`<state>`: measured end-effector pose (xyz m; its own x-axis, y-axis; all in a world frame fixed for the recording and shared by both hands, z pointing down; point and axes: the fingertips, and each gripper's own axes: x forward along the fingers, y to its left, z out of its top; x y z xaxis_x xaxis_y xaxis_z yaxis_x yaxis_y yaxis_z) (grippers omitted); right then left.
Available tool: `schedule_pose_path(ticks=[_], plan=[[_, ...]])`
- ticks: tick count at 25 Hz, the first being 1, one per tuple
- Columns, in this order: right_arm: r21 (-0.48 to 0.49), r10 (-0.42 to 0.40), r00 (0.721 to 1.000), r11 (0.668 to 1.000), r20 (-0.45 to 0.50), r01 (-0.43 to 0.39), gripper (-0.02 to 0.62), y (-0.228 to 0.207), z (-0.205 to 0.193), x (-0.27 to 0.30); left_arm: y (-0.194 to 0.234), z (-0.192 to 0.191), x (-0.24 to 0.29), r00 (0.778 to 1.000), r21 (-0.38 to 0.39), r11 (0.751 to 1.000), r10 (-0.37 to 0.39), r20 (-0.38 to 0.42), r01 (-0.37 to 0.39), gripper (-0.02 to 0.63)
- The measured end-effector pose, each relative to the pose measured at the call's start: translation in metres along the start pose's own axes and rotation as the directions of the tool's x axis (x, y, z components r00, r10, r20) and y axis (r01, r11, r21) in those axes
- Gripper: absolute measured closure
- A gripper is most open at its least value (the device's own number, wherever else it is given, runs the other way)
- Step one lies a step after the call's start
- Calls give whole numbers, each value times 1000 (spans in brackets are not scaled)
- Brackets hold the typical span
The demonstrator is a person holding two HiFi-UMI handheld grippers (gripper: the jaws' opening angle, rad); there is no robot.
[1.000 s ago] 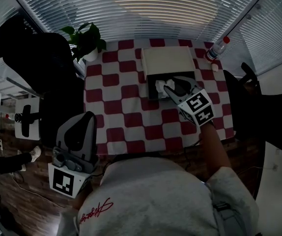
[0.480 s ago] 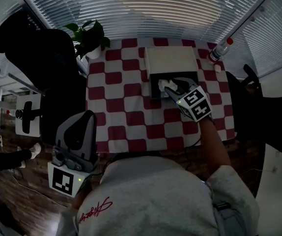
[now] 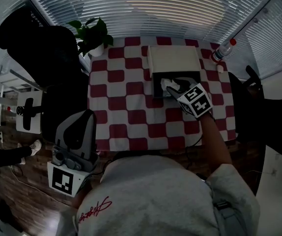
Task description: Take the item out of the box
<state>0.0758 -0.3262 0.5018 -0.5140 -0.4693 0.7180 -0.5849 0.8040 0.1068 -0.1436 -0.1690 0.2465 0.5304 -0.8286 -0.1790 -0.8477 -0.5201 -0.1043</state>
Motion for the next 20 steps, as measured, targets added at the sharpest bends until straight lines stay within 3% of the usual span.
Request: schedule_pose_path(ticks=[20], plan=[[6,21,997,1000,-69,-21,426,-5,-15,15,4,0,0,1000,1,1000,12,-2,-12,588]])
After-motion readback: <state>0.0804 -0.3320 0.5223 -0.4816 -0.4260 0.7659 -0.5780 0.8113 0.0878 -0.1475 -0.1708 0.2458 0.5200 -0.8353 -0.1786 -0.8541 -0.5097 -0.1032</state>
